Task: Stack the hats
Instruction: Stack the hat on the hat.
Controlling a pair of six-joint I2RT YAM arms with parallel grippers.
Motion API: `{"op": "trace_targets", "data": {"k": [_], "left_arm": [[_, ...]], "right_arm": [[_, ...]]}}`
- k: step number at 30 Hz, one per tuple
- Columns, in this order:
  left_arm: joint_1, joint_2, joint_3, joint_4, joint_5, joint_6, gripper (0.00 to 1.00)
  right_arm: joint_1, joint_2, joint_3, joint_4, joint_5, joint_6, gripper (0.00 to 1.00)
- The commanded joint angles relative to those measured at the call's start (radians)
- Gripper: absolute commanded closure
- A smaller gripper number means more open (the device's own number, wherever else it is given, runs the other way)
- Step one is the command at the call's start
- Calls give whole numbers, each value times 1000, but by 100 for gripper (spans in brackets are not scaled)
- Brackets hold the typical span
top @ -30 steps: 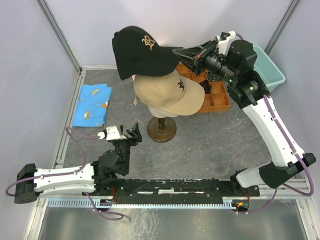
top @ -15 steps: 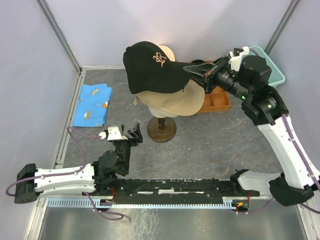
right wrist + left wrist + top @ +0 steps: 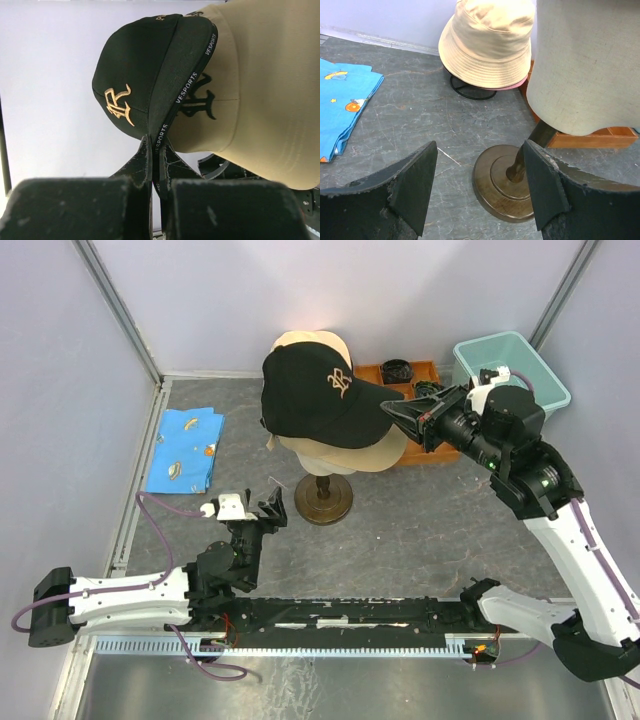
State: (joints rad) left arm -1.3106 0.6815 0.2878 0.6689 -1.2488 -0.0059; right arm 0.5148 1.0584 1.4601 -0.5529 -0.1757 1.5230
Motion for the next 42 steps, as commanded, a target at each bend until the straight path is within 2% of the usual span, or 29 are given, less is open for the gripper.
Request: {"op": "trace_targets", "data": {"k": [1,16,42], "left_arm": [[1,-15,-7,42,9,37,24],[-1,-22,-11,79,18,81,23],[2,18,8,189,36,172,21]], "right_arm": [[1,-16,-41,-26,12,-29,100],[-11,-95,-198,-73,35,-145,100],[-65,-118,-482,8,16,-260,100]]}}
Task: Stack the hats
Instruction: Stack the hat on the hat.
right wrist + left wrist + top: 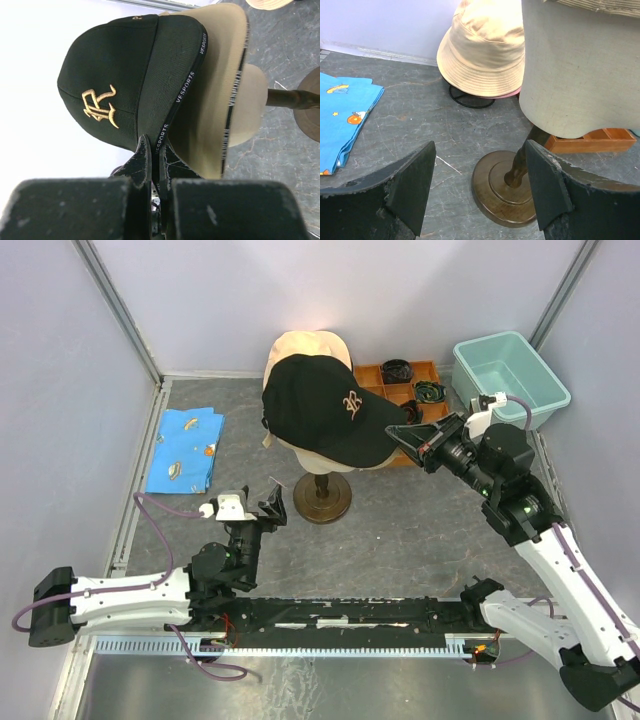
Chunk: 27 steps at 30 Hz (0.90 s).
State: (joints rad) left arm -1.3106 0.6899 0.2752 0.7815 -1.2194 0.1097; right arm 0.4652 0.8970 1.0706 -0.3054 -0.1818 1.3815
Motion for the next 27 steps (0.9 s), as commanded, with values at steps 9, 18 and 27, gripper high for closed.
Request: {"op": "trace_targets", "data": {"k": [9,18,27], "left_arm": [[7,31,41,144,8,105,20],[10,34,40,148,23,111,19],[13,45,51,153,29,124,18]], "right_arm": [[-42,33,-181,-251,13,-158,100],[-62,59,-186,-259,4,-203,100],[-70,65,-127,-281,24,-234,75]]}}
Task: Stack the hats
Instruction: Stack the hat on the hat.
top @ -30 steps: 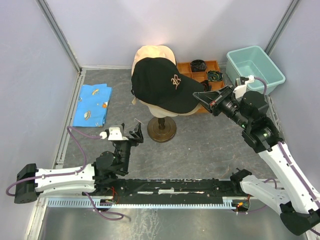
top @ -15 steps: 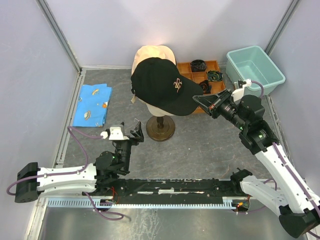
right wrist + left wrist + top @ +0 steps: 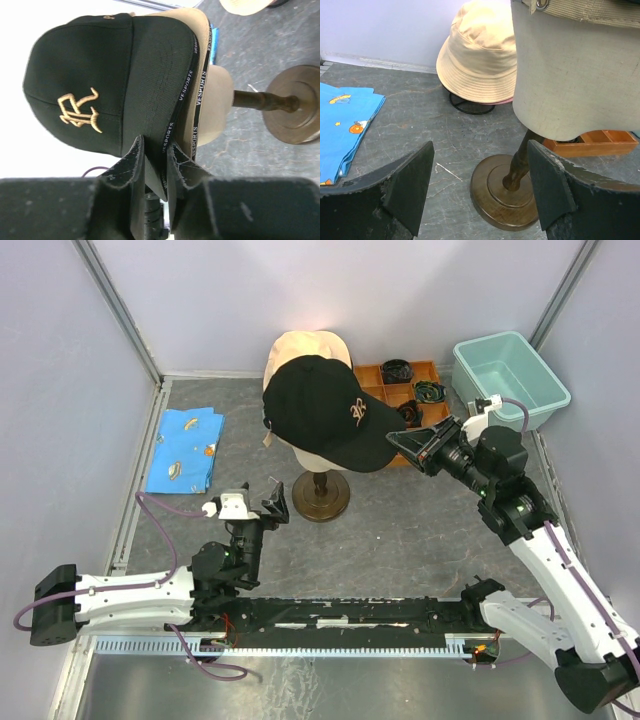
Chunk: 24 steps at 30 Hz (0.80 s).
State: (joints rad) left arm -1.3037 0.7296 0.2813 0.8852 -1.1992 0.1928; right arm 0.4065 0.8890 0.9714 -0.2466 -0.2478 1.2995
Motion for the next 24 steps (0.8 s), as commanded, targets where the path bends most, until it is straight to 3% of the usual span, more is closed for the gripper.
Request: {"op": "trace_targets", "data": {"k": [1,4,13,24], "left_arm": [[7,5,46,49,10,43,18],[12,6,48,49,11,39,17],[21,17,61,34,13,34,16],[67,1,84,-3,-20,20,14]], "right_arm": [[-12,71,-17,-341,97,-155,72],[-12,70,10,-346,114,-167,62],[-12,71,98,-361,163,-223,46],[-13,64,226,-377,264,-326,10]]}}
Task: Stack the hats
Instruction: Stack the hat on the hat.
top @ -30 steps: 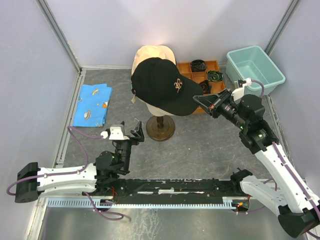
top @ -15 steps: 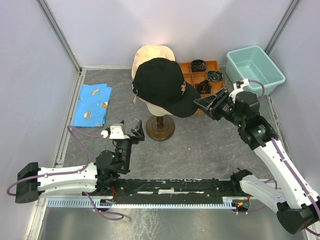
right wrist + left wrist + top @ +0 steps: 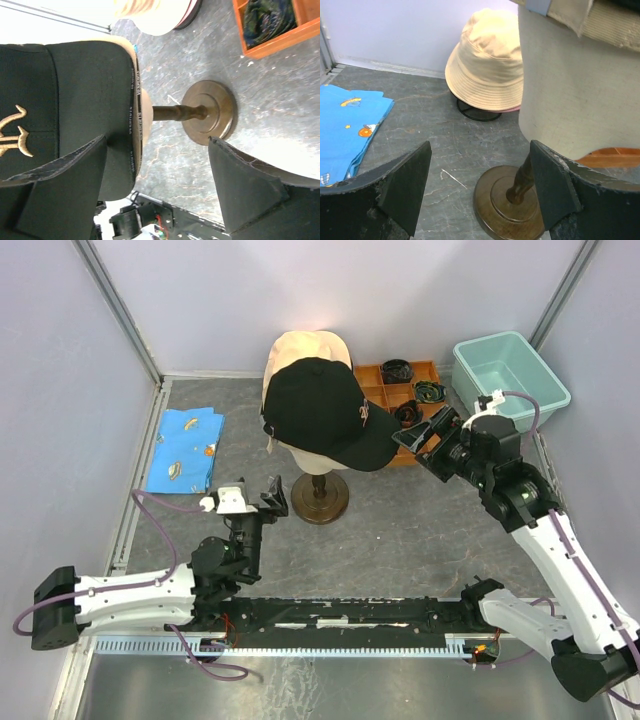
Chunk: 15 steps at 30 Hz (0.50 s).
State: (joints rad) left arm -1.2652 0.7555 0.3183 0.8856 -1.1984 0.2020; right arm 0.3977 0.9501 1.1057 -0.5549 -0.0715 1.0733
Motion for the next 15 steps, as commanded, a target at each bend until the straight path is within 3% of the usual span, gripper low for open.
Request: {"op": "trace_targets", "data": {"k": [1,7,10,13,15], "left_arm": [[40,-31,52,-38,-24,-7,14],[97,-85,119,-284,-67,-140,14],[130,-98,150,-301,-51,-113,13],[216,-75,212,-335,9,-106,10],[290,-52,280,-440,106,-170,8]], "right_arm": [[-5,13,117,-76,93,-110,10],[-16,26,168,-62,153,-158,7],[-39,49,194,-64,149,-183,7],[-77,70,189,-34,105,-183,7],[-108,84,179,-7,67,-170,7]]}}
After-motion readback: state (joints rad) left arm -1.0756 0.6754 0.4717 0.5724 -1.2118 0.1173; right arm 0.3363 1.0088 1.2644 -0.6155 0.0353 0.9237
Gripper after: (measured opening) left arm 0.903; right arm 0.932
